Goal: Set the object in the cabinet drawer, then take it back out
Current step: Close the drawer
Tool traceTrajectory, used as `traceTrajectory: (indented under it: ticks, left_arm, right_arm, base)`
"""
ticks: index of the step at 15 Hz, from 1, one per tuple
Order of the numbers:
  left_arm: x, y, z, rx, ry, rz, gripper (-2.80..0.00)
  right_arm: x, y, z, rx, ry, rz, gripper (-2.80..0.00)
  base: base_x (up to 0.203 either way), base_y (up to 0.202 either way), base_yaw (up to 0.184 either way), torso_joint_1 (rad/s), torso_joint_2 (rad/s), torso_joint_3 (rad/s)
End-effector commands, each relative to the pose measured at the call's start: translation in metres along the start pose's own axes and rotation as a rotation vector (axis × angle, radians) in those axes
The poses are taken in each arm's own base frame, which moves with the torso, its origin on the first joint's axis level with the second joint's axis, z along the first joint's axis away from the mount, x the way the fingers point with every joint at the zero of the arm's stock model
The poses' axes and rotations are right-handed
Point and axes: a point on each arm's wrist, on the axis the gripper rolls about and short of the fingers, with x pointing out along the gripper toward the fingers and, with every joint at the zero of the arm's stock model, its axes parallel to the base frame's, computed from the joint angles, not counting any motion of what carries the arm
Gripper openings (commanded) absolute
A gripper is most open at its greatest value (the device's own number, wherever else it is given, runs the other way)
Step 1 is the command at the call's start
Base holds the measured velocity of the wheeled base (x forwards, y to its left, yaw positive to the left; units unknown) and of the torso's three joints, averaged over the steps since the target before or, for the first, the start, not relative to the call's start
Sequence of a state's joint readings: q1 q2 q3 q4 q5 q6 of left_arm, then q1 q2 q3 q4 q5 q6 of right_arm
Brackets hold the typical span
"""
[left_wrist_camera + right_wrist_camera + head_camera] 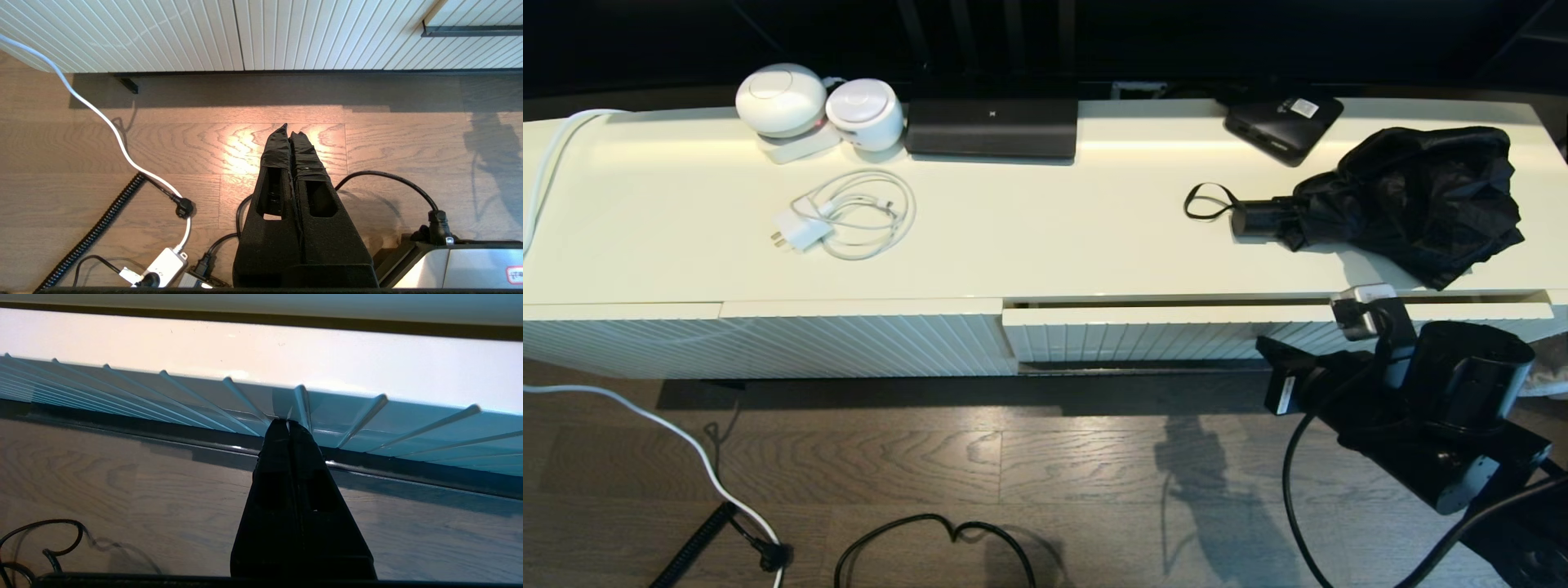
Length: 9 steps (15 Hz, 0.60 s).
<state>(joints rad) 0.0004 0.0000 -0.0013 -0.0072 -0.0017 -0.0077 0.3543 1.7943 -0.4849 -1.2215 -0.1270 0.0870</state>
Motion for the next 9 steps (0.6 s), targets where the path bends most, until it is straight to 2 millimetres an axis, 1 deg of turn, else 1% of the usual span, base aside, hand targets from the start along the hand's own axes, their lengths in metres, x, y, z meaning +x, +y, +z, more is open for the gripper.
traceTrajectory:
  ticks: [1, 5, 9]
  left_arm:
    - [0.0001, 0.0, -0.0002, 0.0, 0.001, 0.001, -2.8]
    - [0.0, 0.0, 0.0, 0.0, 0.0, 0.001, -2.8]
    - [0.0, 0.0, 0.0001, 0.0, -0.001, 0.001, -2.8]
  right_arm:
    - [0.009, -0.0014, 0.0012, 0.0, -0.015, -0.009, -2.8]
    - [0.0182, -0.0022, 0.0017, -0.018, -0.024, -0.011, -2.8]
    - [0.0106, -0.0026, 0.0039, -0.048, -0.036, -0.009, -2.8]
  base:
    - [0.0, 0.0, 0.0, 0.0, 0.0, 0.0]
    - [0.0, 0.0, 0.0, 0.0, 0.0, 0.0]
    - [0.0, 0.0, 0.0, 0.0, 0.0, 0.0]
